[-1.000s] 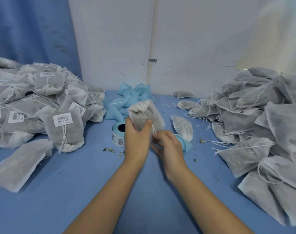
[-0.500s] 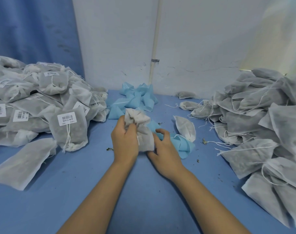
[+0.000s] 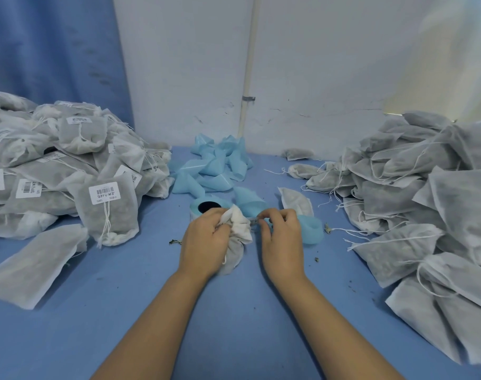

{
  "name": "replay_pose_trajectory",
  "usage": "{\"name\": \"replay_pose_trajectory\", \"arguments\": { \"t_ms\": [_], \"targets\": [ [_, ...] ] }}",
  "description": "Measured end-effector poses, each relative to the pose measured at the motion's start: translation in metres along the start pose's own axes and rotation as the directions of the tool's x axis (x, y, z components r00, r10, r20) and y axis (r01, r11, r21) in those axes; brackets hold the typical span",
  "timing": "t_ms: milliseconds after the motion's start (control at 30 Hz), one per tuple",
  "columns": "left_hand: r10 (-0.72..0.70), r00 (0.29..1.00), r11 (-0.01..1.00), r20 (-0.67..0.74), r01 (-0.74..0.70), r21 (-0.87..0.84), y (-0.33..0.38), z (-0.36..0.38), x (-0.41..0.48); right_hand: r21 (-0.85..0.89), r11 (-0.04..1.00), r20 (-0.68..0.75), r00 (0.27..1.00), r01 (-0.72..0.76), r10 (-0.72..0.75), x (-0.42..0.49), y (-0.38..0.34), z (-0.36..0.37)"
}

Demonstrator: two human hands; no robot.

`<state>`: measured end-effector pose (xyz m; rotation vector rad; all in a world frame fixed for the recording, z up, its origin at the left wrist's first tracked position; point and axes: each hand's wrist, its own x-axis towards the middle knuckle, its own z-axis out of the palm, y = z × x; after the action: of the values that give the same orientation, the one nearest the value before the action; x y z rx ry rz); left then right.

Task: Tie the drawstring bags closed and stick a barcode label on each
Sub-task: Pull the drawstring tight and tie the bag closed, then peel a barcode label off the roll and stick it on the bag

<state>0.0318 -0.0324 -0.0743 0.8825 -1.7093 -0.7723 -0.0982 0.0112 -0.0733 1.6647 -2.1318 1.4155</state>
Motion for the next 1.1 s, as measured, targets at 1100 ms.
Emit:
{"name": "replay_pose_trajectory", "arguments": {
  "t_ms": [1100],
  "targets": [
    [-0.068,0.993,0.951,0.095,0.094,-0.296,0.005,-0.001,0.004,0.573,0.778,0.01,0.952,-0.257,0.307,-0.002,0.001,-0.006]
  ]
}}
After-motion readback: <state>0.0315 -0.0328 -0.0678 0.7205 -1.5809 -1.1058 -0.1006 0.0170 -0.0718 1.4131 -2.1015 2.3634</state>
